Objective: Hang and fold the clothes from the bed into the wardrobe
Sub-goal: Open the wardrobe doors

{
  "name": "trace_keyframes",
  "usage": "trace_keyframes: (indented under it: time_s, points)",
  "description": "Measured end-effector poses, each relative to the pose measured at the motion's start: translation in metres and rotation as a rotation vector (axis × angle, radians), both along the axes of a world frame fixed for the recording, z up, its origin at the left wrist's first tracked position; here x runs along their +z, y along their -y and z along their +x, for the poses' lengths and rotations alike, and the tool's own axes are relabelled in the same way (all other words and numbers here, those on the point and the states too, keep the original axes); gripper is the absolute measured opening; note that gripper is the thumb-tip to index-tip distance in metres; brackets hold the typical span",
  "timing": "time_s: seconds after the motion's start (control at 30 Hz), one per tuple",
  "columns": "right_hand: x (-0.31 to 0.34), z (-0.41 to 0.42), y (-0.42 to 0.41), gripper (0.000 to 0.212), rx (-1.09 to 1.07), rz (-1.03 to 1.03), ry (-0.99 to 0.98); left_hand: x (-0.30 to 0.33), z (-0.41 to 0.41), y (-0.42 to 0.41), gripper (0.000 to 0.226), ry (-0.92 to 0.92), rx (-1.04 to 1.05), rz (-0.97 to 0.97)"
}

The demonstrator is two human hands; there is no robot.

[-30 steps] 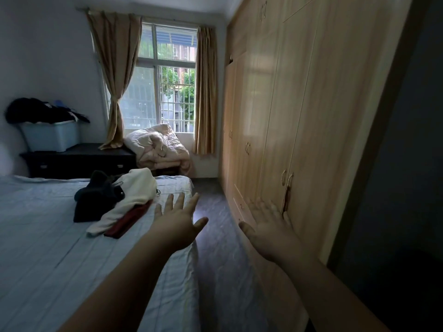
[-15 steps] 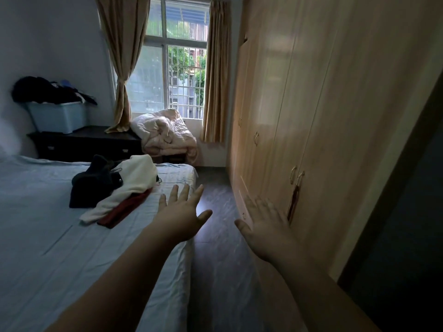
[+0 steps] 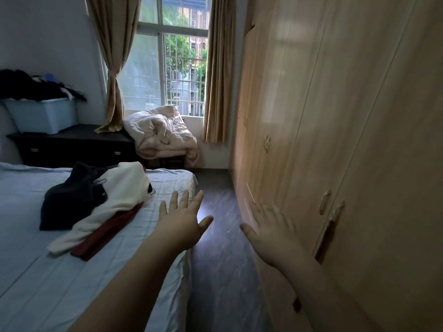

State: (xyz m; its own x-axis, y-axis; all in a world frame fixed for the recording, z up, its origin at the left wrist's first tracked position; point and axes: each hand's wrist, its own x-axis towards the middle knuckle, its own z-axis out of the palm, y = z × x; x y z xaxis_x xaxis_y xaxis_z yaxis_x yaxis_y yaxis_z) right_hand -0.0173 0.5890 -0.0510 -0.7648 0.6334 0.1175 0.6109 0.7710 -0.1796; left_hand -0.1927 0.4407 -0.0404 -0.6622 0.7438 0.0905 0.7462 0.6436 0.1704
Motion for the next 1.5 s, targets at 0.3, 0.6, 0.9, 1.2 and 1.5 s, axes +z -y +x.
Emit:
trace_keyframes:
  time_s: [0.3, 0.6, 0.9, 1.2, 1.5]
  points:
    - [-0.009, -0.092, -0.129, 0.073, 0.012, -0.055, -0.016, -0.004, -0.091, -0.130, 0.074, -0.010, 0.011, 0.002]
    - [-0.014, -0.195, -0.309, 0.074, 0.053, -0.113, -0.047, -0.013, -0.180, -0.307, 0.074, 0.021, 0.067, 0.030]
    - [-0.020, -0.322, -0.425, 0.073, 0.135, -0.115, -0.052, -0.021, -0.285, -0.412, 0.073, 0.078, 0.175, 0.043]
    - [-0.045, -0.505, -0.520, 0.073, 0.140, -0.078, -0.013, -0.048, -0.471, -0.499, 0.074, 0.053, 0.182, 0.026]
    - [-0.042, -0.671, -0.612, 0.074, 0.072, -0.100, -0.027, -0.035, -0.649, -0.593, 0.075, 0.083, 0.113, -0.001]
